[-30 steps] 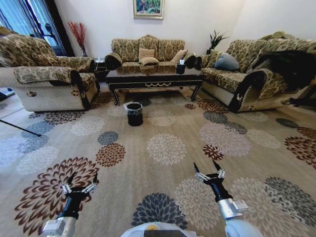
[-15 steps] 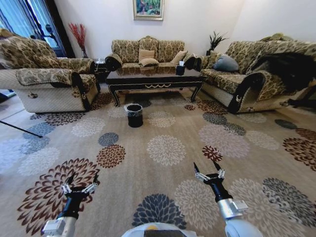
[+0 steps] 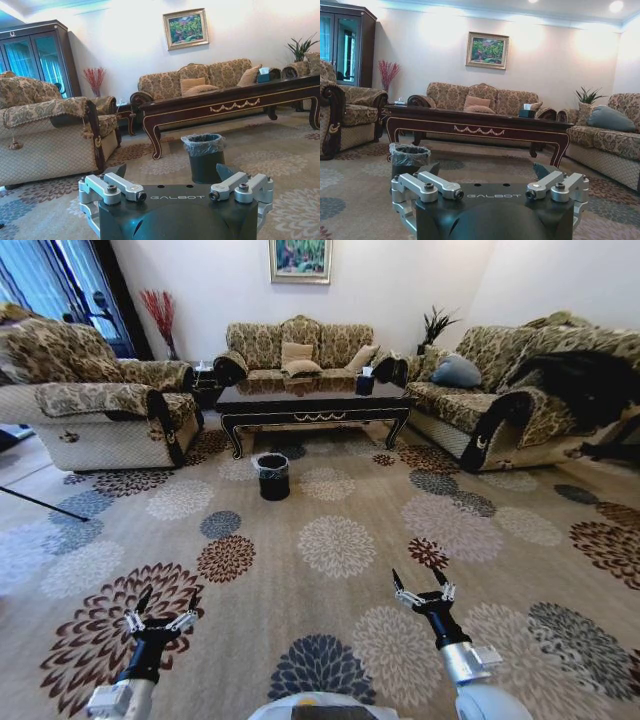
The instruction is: Move to the front of the table and pick up the trash from the floor, then place it into the trash bin.
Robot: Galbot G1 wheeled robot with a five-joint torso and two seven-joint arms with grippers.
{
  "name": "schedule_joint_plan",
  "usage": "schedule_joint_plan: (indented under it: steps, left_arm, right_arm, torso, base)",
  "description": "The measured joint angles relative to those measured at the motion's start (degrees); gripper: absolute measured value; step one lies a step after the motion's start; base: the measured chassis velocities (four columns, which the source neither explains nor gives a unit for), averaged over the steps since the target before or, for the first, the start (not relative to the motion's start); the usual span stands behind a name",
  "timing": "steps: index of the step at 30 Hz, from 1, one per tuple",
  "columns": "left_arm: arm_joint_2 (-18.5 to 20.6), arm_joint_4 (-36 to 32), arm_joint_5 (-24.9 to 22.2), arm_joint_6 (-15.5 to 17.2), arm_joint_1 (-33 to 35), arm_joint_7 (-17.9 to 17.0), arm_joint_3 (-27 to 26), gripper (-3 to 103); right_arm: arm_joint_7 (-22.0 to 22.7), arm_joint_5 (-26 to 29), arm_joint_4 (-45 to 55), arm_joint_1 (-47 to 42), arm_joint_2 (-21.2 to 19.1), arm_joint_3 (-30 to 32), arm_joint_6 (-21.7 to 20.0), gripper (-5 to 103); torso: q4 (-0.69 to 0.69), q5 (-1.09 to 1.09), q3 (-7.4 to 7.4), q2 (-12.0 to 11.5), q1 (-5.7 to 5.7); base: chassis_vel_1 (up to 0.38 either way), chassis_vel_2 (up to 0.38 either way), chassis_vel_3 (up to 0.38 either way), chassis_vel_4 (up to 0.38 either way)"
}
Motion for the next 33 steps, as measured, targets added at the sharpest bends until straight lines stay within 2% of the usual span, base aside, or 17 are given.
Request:
schedule_joint_plan:
  steps: [33]
  left_arm:
    - [0.0,0.0,0.0,0.0,0.0,0.0,0.0,100]
  right_arm:
    - [0.0,0.0,0.0,0.0,0.0,0.0,0.0,100]
  torso:
    - [0.0,0.0,5.25,7.59,2.33]
  base:
    - [0.0,0.0,0.0,0.0]
